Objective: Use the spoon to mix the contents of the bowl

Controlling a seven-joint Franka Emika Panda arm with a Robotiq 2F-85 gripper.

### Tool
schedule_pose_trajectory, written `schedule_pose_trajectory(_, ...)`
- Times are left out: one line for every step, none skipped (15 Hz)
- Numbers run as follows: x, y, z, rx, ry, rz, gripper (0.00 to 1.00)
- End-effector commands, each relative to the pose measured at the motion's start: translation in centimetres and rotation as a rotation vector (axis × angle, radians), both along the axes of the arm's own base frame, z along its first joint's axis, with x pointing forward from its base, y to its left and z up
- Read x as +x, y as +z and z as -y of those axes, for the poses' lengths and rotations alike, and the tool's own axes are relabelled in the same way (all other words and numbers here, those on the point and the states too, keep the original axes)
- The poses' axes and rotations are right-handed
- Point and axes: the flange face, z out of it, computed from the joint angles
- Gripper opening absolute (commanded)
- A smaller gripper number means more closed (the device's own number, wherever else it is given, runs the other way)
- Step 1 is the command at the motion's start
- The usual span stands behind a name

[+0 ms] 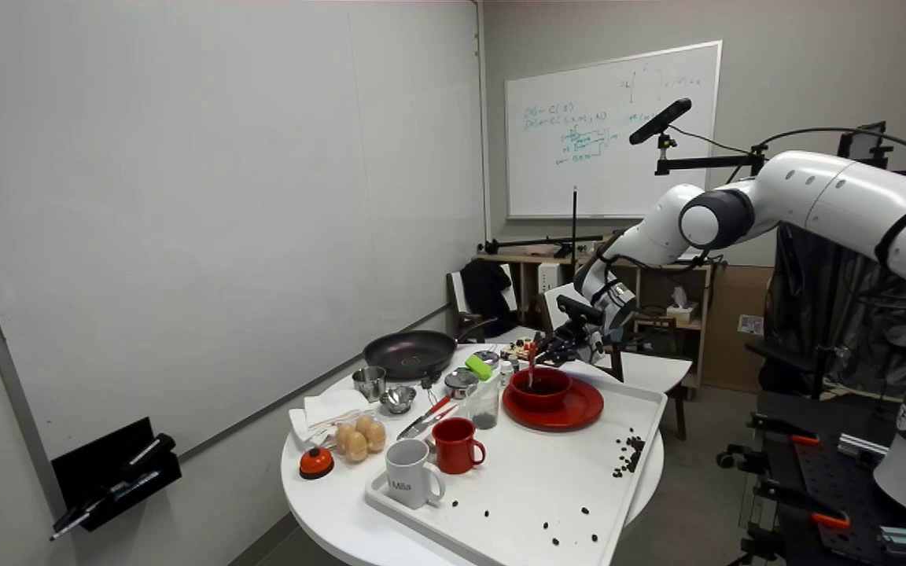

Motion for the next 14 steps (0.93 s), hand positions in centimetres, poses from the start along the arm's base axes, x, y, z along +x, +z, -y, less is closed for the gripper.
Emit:
schedule_pose_trajectory(-1.1,0.3,2.8,0.013,-0.050,0.010,0.07)
schedule_pose_trajectory(-1.8,0.2,3.9,0.014,-0.076,0.006,0.07)
schedule_pose_trajectory(-2.3,0.1,4.9,0.012,-0.098,0.003,0.07)
schedule_pose_trajectory(-2.9,0.0,5.8,0.012,-0.120,0.002,0.07)
schedule_pose_trajectory(-3.3,0.0,6.6,0.012,-0.138,0.002,0.07)
schedule_pose_trajectory(-3.8,0.0,7.3,0.013,-0.153,0.002,0.07)
schedule_pose_trajectory(-4.1,0.0,7.8,0.014,-0.165,0.003,0.07)
schedule_pose_trajectory(-4.3,0.0,8.1,0.014,-0.173,0.005,0.07)
schedule_pose_trajectory(-4.4,0.1,8.4,0.015,-0.178,0.006,0.07)
schedule_pose_trajectory(-4.4,0.2,8.4,0.015,-0.178,0.008,0.07)
schedule_pose_trajectory(-4.3,0.2,8.3,0.014,-0.176,0.010,0.07)
schedule_pose_trajectory(-4.1,0.3,8.1,0.013,-0.170,0.011,0.07)
schedule_pose_trajectory(-3.9,0.4,7.8,0.010,-0.162,0.012,0.07)
schedule_pose_trajectory(-3.5,0.4,7.2,0.007,-0.147,0.012,0.07)
